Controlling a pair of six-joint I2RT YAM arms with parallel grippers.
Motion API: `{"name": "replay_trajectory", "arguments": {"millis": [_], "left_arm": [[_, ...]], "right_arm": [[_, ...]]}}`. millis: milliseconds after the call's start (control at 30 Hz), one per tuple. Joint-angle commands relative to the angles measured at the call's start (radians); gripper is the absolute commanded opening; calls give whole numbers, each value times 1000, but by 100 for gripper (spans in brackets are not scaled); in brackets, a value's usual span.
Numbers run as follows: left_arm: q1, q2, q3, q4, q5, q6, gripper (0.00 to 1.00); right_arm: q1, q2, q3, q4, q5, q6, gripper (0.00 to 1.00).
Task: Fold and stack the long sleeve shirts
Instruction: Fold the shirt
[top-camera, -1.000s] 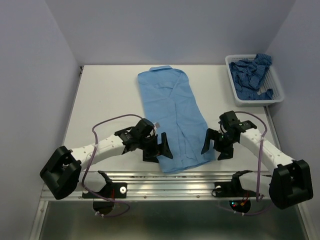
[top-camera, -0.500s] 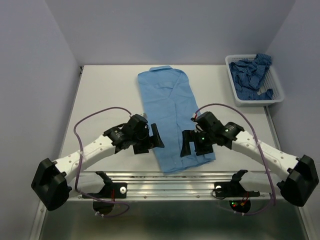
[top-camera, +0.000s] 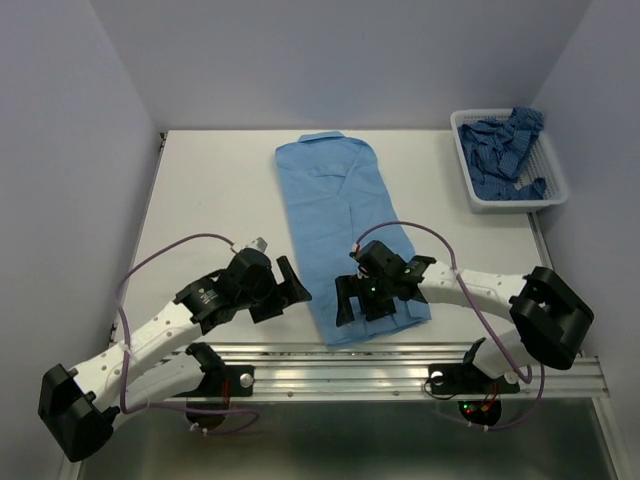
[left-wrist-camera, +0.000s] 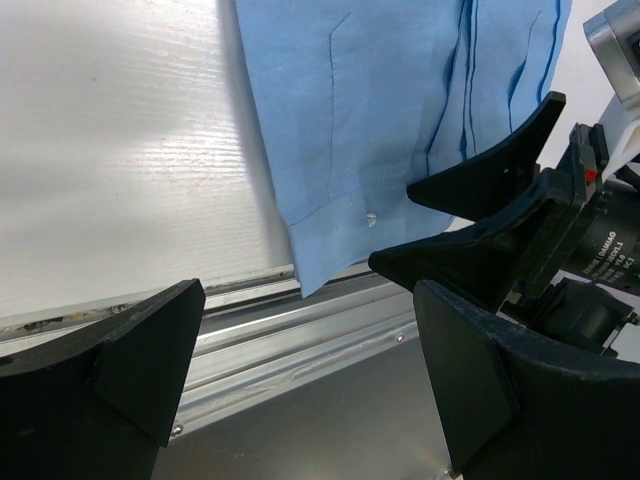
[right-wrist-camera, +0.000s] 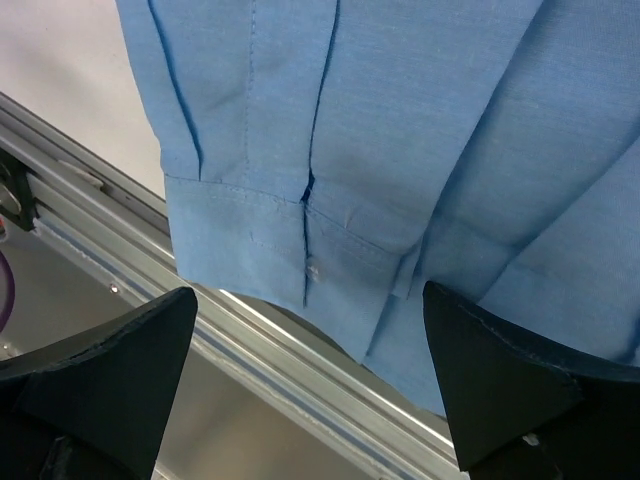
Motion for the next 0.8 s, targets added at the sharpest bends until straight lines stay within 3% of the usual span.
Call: {"name": "replay_trajectory", "arguments": {"millis": [0, 100, 167, 200, 267, 300, 500, 767], "left_arm": [[5, -60, -28, -15, -26, -41, 99], [3, -80, -36, -19, -32, -44, 99], [3, -86, -39, -21, -34, -44, 99], [5, -86, -39, -22, -34, -43, 99], [3, -91, -38, -32, -41, -43, 99], [3, -92, -38, -35, -45, -43, 99], [3, -135, -45, -45, -60, -58, 99], [3, -134, -62, -7, -37, -58, 99]], "right_arm": [[4, 10, -27, 111, -19, 23, 100], [15, 23, -28, 144, -41, 34, 97], [24, 32, -28, 161, -64, 46, 87], [24, 43, -30, 168, -81, 53, 77], [24, 47, -42, 174, -73, 81, 46], [24, 49, -44, 174, -61, 87, 46], [24, 29, 19, 15, 77, 103, 1], [24, -98, 191, -204, 136, 121, 1]]}}
